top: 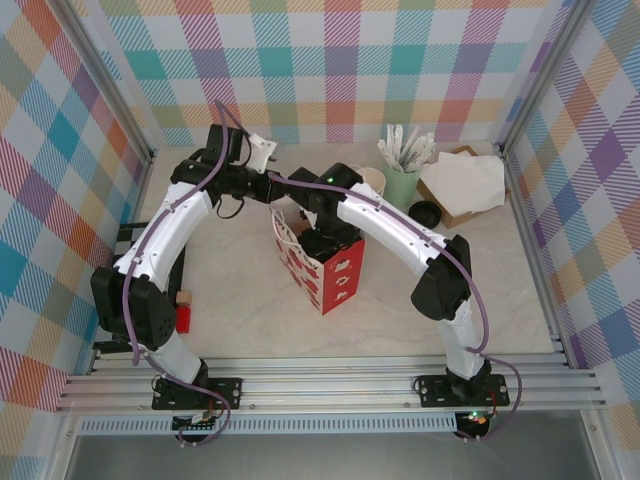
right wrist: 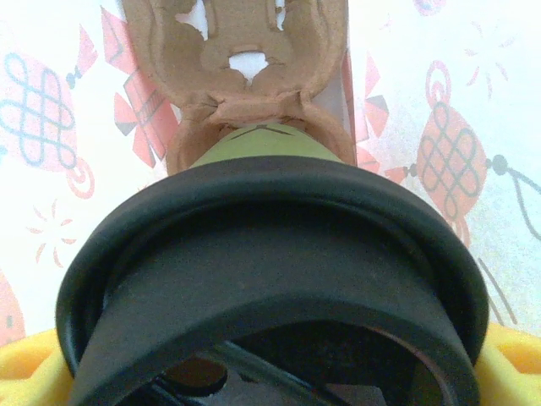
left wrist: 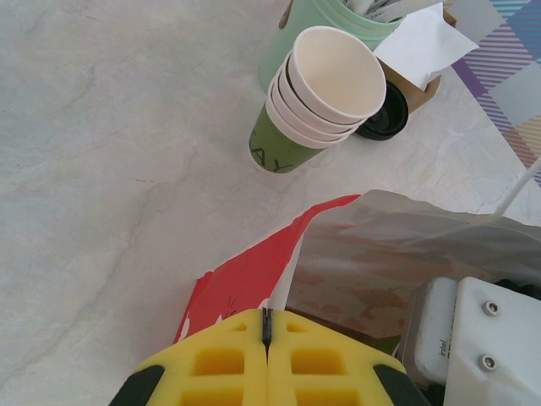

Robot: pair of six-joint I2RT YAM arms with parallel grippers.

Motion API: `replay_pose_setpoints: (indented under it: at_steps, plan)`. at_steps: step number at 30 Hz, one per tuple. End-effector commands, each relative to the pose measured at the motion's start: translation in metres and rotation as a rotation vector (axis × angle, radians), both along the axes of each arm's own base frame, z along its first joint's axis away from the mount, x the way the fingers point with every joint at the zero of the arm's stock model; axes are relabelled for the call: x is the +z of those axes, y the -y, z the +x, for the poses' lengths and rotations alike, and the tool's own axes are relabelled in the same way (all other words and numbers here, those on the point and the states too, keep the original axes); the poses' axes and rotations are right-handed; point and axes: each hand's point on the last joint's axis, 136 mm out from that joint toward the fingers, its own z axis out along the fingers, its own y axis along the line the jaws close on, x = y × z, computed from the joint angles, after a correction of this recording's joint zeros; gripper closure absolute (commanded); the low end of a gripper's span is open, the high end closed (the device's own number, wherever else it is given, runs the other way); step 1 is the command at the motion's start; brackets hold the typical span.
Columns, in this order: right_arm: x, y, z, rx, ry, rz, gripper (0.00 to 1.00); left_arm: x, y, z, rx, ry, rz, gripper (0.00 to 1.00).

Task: Pack the takeout coffee

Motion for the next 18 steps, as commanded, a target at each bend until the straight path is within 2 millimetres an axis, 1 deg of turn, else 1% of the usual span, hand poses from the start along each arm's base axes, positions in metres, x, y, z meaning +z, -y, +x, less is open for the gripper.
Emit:
replay_pose_setpoints:
  at_steps: [1,10,18]
  plan:
    - [0.006,0.008,0.000,0.010,0.010,-0.006,0.37,0.009,-0.004,-0.006,-0.003,0.028,0.006,1.00]
    - [-0.002,0.009,0.003,0.020,0.009,-0.018,0.37,0.007,-0.003,-0.005,0.000,0.018,0.004,1.00]
    - [-0.007,0.004,0.007,0.026,0.017,-0.012,0.38,0.005,-0.002,-0.008,-0.017,0.002,0.003,1.00]
